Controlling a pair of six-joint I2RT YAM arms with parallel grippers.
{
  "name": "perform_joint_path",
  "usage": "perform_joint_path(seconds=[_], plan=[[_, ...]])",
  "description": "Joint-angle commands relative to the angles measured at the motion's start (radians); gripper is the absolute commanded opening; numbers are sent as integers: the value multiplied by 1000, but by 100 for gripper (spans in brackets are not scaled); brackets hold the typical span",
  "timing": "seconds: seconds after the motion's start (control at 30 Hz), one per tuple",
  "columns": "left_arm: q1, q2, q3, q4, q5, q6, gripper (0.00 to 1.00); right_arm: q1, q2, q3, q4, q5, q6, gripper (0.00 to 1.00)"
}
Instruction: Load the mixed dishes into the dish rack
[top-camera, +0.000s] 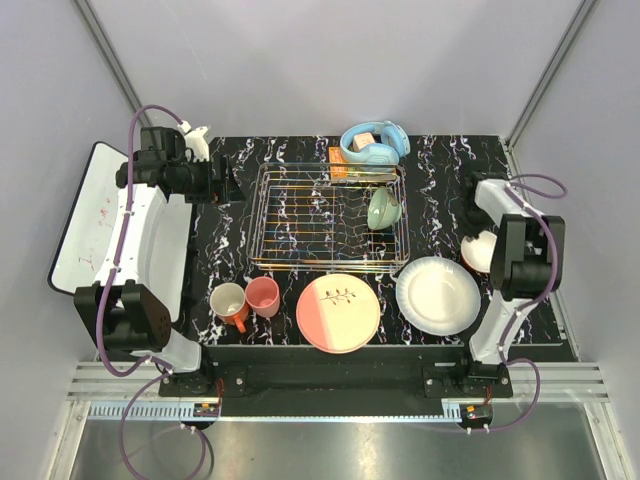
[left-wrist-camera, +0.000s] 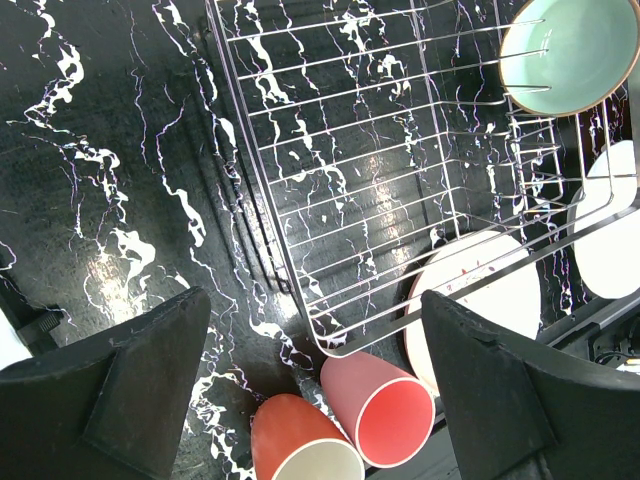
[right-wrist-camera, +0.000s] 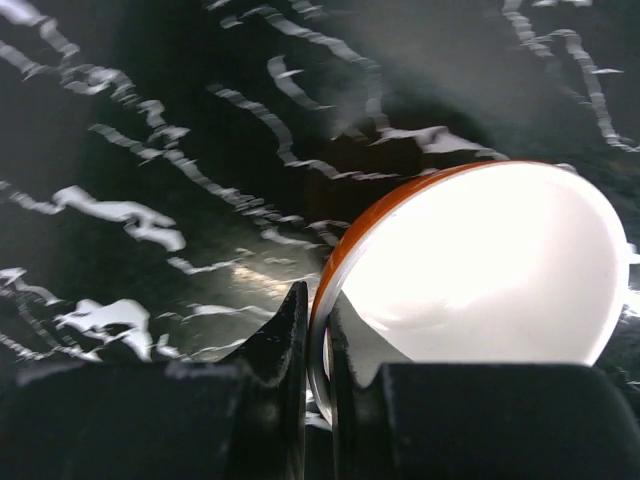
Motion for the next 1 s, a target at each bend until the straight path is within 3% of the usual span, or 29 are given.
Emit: perform_joint_path(seconds=[0.0,0.2,0.23,0.3,0.4,0.47,0.6,0.83,0.97], plan=[[3,-3,11,36,18,-12,89,49,92,147,-9,3,-5,3],[3,-9,-3,36,7,-9,89,95,210,302,-23,-26,-57,6],[1,-9,-6,37,7,-9,89,101,219,317,-26,-32,-80,10],[4,-6,-14,39,6,-9,89,119,235,365,-29,-46,-106,33],[3,-5,-23,46,9,-12,89,143,219,402,-38,-29,-149,51],[3,-3,-26,51,17,-17,89,146,205,414,-36,-27,-177,57],[3,-6,-30,57,27,-22,89,146,163,440,-44,-49,-218,77],[3,-15,-53,69,-5,-5,89,132,-57,407,-76,42,-246,79],[3,-14,-66,85,-2,-8,89,90,-208,249,-78,34,-223,79]])
